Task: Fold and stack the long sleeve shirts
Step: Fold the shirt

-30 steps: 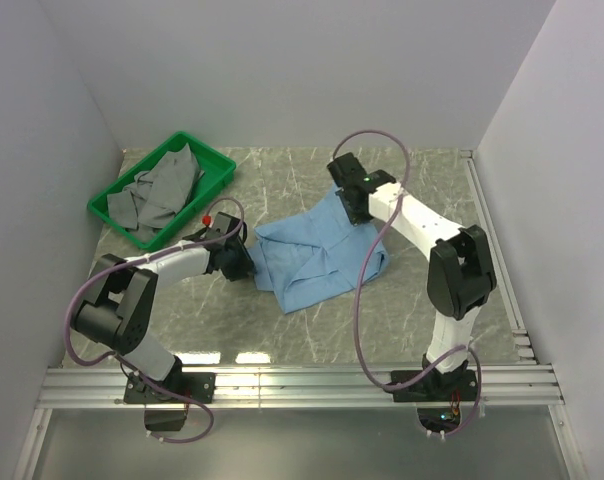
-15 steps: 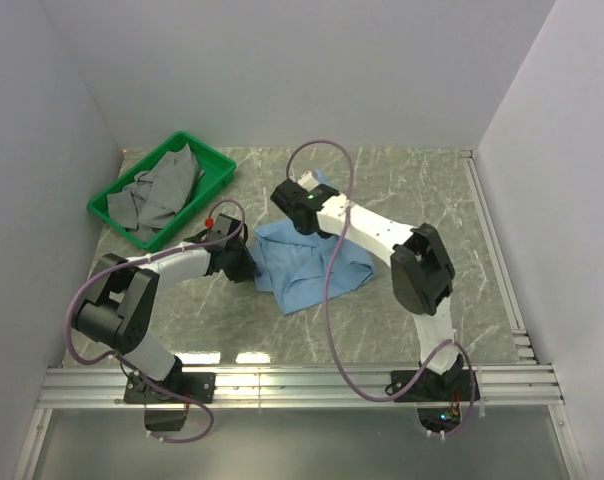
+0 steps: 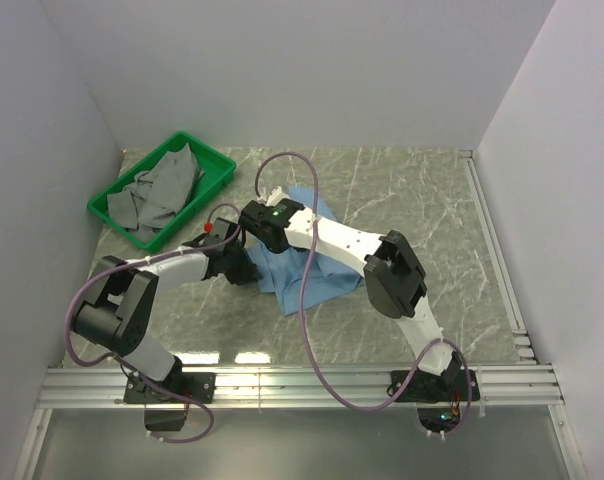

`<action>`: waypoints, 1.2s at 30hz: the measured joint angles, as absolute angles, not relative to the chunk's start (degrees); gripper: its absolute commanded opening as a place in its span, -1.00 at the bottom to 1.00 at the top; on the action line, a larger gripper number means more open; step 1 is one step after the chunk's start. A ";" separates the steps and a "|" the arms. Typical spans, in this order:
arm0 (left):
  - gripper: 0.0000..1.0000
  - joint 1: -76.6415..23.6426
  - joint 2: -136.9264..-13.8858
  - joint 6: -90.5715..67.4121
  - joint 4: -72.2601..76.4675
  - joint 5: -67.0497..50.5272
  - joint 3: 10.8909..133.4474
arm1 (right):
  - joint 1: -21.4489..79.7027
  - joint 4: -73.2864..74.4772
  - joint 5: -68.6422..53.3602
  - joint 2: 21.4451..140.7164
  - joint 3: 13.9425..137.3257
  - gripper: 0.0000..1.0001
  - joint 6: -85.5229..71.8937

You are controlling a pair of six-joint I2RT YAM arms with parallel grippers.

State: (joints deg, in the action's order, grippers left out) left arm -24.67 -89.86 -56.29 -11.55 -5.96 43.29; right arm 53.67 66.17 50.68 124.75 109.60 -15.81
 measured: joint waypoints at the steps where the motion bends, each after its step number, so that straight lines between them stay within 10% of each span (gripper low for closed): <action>1: -0.52 -24.56 -89.71 -56.64 -11.49 -6.26 43.03 | 53.80 66.48 50.24 125.05 110.10 -0.86 -16.27; 23: -0.60 -24.47 -86.70 -59.31 -12.23 -6.02 40.10 | 54.87 59.22 31.00 127.26 112.07 -0.57 -27.38; 30: -0.60 -24.51 -86.28 -59.72 -12.32 -6.00 39.57 | 54.87 55.18 27.83 127.33 110.54 -0.07 -28.73; 36: -0.60 -24.86 -86.06 -59.70 -12.47 -5.34 39.57 | 54.98 52.23 22.52 124.66 106.63 -0.06 -28.69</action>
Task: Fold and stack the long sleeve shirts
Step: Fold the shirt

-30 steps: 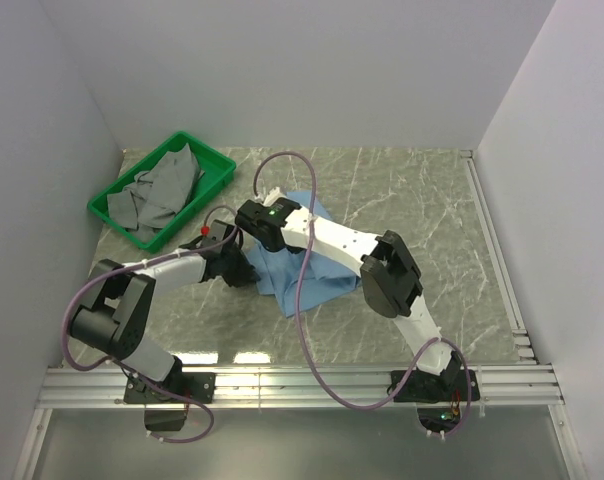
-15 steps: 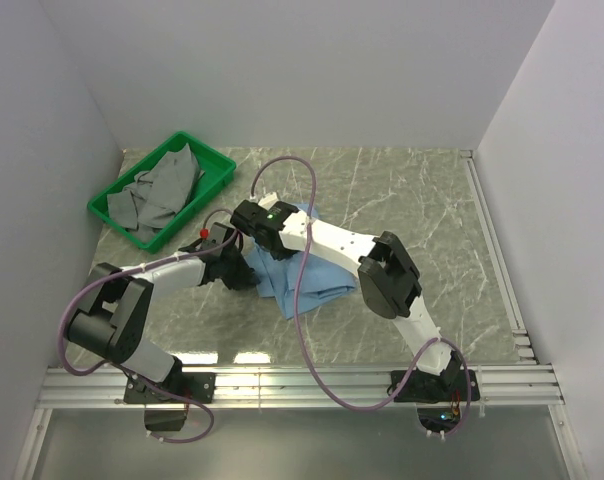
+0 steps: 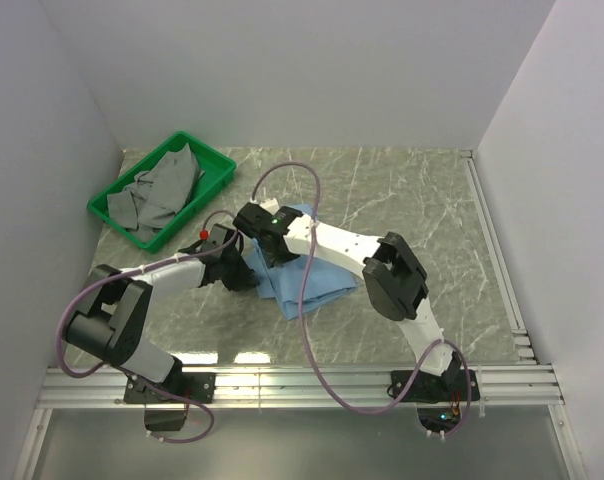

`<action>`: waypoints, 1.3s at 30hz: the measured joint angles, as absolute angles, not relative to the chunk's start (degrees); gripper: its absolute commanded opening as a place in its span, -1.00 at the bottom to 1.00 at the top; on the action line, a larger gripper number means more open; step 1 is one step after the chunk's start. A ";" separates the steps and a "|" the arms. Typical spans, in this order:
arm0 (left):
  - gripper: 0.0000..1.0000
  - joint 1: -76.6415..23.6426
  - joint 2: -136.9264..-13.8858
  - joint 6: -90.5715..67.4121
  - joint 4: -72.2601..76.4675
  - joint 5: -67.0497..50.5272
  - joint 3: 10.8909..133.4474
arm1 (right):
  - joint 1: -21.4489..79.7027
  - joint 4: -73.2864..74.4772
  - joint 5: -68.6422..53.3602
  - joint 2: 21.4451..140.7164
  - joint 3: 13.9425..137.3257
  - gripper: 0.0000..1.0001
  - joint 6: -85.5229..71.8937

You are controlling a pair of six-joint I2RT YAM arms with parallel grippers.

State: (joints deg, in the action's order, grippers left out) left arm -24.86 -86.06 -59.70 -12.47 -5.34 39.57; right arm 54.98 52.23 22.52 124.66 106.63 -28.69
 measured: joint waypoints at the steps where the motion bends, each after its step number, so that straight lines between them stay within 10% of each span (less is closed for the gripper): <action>1: -0.60 -24.91 -86.02 -59.70 -12.51 -5.28 39.57 | 55.00 51.62 21.58 123.76 105.56 -0.06 -28.71; 10: -0.49 -25.02 -84.47 -59.68 -15.55 -3.14 39.57 | 55.11 45.71 11.27 112.60 96.18 0.22 -28.95; 31: 0.40 -21.85 -72.38 -58.48 -25.76 2.94 44.69 | 45.25 21.74 -13.89 90.39 65.87 0.12 -32.12; 39: 0.43 -23.27 -73.93 -59.11 -20.64 -3.38 46.74 | 38.28 18.48 -15.75 84.44 56.42 0.18 -32.86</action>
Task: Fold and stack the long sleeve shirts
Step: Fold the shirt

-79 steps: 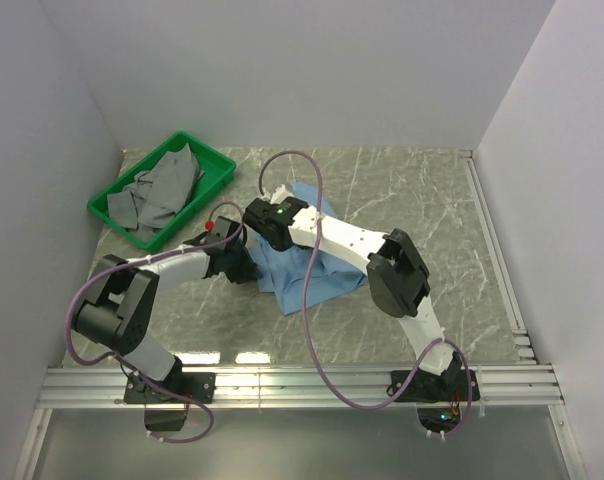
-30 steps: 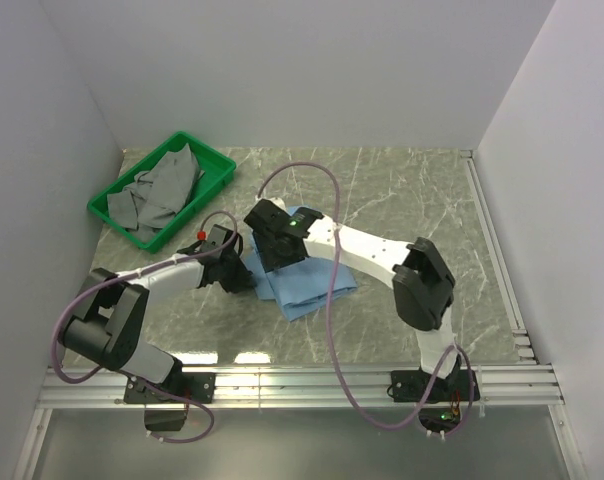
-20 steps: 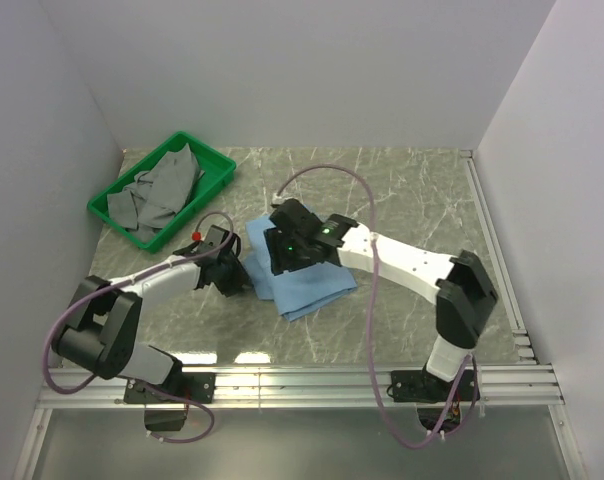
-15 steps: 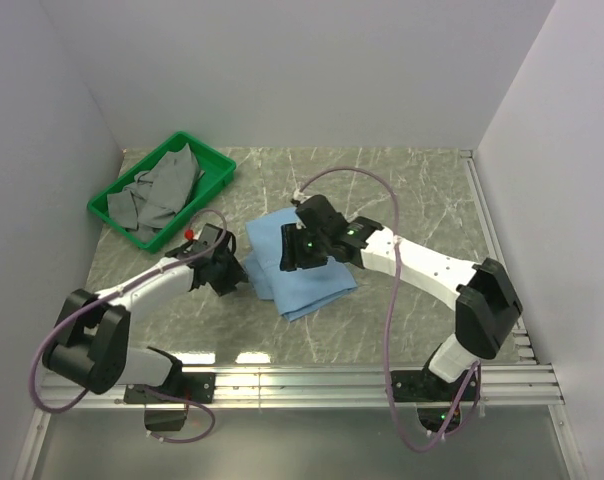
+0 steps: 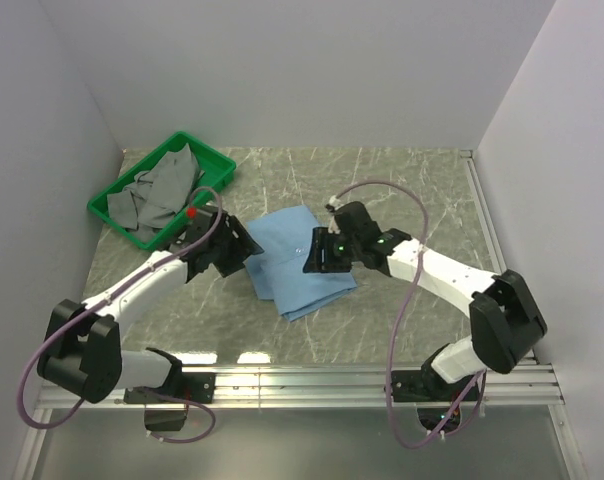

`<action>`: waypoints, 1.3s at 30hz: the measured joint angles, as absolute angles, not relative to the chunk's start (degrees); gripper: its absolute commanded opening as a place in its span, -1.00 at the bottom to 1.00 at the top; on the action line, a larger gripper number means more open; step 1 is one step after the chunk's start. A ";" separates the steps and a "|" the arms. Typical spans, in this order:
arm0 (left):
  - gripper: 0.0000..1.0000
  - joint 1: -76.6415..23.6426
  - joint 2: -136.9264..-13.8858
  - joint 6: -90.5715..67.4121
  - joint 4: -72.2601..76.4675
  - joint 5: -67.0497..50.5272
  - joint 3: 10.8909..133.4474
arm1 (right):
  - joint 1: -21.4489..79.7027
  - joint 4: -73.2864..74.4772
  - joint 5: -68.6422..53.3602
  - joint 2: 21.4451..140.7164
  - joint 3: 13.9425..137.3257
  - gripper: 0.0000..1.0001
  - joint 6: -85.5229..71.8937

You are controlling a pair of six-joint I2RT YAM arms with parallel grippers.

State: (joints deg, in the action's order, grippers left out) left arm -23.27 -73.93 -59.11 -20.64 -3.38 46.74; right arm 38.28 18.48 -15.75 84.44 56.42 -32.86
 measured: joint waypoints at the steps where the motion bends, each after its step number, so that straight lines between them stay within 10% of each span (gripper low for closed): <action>1: 0.43 -24.16 -74.48 -59.42 -20.32 -3.92 46.74 | 36.84 18.26 -15.31 83.26 55.37 0.19 -32.99; 22: 0.34 -35.94 -80.62 -63.37 -20.51 -6.26 45.21 | 16.84 0.62 -23.73 78.85 31.88 0.28 -42.39; 39: -0.49 -39.83 -86.17 -64.18 -21.32 -10.44 48.73 | 16.71 -5.48 -25.58 83.15 30.98 0.25 -44.93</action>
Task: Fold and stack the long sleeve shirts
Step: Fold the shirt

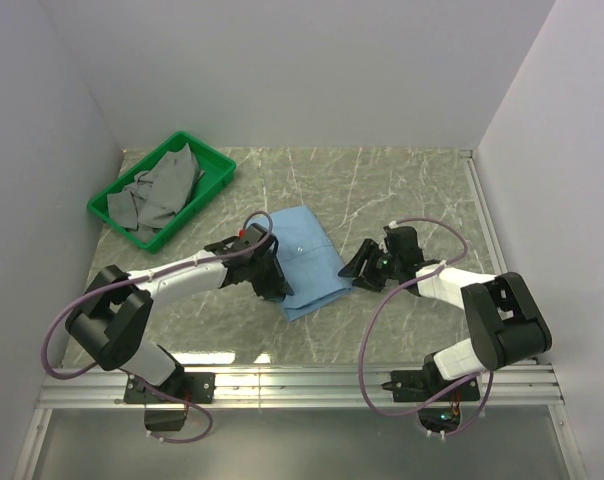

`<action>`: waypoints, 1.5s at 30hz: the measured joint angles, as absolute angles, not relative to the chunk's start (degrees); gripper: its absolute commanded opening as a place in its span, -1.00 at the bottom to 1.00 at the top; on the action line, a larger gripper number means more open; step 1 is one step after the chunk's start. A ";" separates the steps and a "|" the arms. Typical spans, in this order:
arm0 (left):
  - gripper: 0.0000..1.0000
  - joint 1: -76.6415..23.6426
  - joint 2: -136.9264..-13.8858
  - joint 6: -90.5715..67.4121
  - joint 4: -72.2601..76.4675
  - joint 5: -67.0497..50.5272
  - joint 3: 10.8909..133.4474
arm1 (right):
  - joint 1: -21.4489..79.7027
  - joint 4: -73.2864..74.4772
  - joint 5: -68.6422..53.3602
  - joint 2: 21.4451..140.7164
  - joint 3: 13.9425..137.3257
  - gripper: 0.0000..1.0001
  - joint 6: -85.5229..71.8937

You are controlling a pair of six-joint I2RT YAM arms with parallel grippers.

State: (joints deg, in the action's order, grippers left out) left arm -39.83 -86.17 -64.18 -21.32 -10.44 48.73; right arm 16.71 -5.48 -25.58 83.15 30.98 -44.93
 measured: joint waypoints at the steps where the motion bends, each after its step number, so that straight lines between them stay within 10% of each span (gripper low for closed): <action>1: -0.50 -39.83 -86.17 -64.20 -21.34 -10.87 49.12 | 16.71 -5.58 -25.58 83.15 30.92 0.25 -45.04; 13: -0.32 -40.64 -86.28 -67.96 -17.76 -17.69 46.72 | 16.56 -5.63 -25.39 83.15 30.72 0.25 -45.17; 24: 0.84 -40.97 -87.77 -68.23 -18.83 -20.12 44.62 | 16.60 3.27 -21.89 75.92 33.10 0.32 -41.98; 45: 0.26 -19.00 -72.86 -56.03 -28.36 -2.76 55.81 | 38.46 5.85 -40.71 88.49 55.16 -0.13 -35.16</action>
